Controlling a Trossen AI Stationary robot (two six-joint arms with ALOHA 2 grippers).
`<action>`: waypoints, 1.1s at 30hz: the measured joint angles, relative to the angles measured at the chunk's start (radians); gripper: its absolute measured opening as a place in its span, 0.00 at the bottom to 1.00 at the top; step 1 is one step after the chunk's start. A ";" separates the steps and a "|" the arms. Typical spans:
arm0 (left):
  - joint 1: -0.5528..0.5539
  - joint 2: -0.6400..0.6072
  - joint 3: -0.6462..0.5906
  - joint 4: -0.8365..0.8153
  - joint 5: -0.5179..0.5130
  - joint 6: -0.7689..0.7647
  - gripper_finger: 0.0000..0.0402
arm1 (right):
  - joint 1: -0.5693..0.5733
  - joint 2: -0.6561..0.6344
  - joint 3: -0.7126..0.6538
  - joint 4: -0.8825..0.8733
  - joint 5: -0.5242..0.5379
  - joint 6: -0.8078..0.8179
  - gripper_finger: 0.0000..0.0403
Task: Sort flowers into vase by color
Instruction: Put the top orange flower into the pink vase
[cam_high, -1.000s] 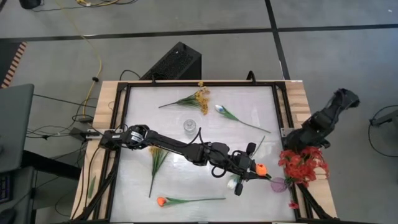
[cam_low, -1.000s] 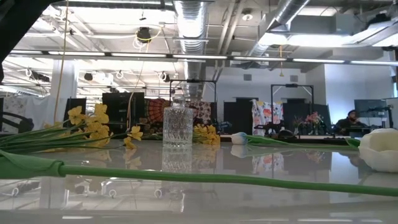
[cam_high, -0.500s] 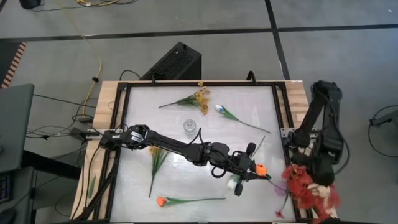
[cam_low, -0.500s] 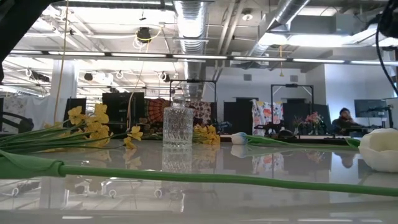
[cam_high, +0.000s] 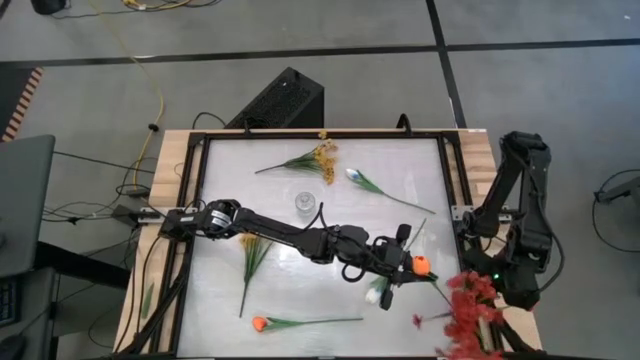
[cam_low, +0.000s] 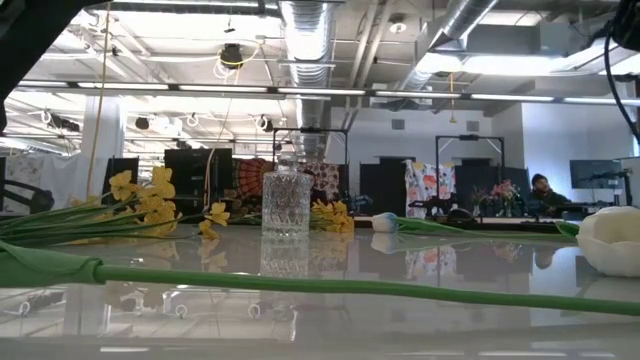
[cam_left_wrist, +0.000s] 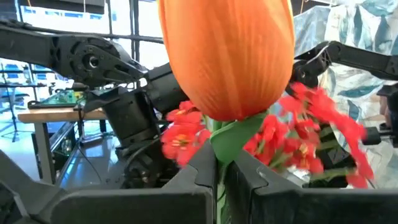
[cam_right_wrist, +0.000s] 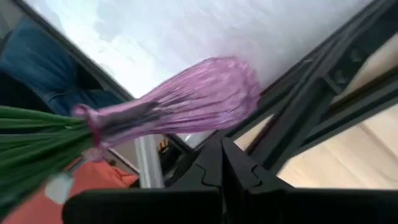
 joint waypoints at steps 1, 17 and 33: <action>0.000 0.000 0.000 0.002 -0.002 0.002 0.00 | 0.006 0.000 0.000 -0.010 0.000 0.006 0.05; 0.002 0.000 0.000 -0.002 -0.015 0.010 0.00 | 0.031 -0.004 0.000 -0.038 -0.053 0.035 0.05; 0.004 0.000 0.000 -0.024 -0.037 0.034 0.00 | 0.039 -0.057 0.259 -0.518 -0.193 0.085 0.05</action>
